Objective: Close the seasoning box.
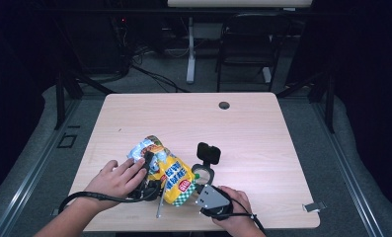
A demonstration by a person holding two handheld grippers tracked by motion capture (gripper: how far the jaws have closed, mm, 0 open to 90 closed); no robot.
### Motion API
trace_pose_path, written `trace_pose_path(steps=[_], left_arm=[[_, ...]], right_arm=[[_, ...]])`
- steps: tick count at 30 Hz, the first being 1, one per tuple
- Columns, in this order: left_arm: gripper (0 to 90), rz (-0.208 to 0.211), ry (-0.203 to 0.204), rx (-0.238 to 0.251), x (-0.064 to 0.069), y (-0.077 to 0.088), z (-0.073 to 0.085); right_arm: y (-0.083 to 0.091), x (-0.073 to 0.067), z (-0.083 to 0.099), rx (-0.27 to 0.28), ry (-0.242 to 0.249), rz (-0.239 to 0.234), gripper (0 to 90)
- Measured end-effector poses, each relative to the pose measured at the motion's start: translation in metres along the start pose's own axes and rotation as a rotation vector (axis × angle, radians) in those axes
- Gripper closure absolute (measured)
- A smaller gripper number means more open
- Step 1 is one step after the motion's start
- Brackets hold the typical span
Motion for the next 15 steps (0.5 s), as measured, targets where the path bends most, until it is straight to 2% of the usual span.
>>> trace_pose_path(steps=[4,5,6,7,8,9,12,15], left_arm=[[63.2,-0.007,-0.008,-0.006,-0.0016,0.0008,-0.0005],[63.2,-0.032,-0.020,-0.001,-0.0043,0.0016,-0.0012],[63.5,-0.035,-0.016,-0.010,-0.0053,0.0024,-0.0009],[63.6,-0.011,-0.013,-0.013,-0.0035,0.0017,-0.0007],[63.7,-0.008,-0.013,-0.014,-0.0038,0.0017,-0.0008],[63.8,-0.034,-0.023,-0.014,-0.0060,0.0025,-0.0013],[64.1,-0.023,-0.028,-0.020,-0.0055,0.0023,-0.0016],[64.7,-0.033,-0.031,-0.024,-0.0065,0.0027,-0.0020]], right_arm=[[0.0001,-0.0001,-0.0001,0.003,-0.009,0.000,89.8],[0.0001,-0.0001,-0.0002,0.004,-0.011,0.000,89.8],[0.0004,-0.0003,-0.0007,0.008,-0.014,-0.002,89.8],[0.0005,-0.0004,-0.0008,0.008,-0.014,-0.002,89.8],[0.0007,-0.0008,-0.0012,0.009,-0.015,-0.004,89.8],[0.0008,-0.0012,-0.0015,0.011,-0.014,-0.004,89.8],[0.0014,-0.0026,-0.0024,0.012,-0.009,-0.005,89.9],[0.0018,-0.0031,-0.0030,0.014,-0.008,-0.007,89.9]])
Point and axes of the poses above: each handheld gripper's, and its own axes: y roughly backward along the jaws, z roughly out of its underside, x roughly to its right, the point moved 5 cm from there along -y, roughly forward along the jaws, and after that the axes turned 1 degree about y, right-handed, at the moved point
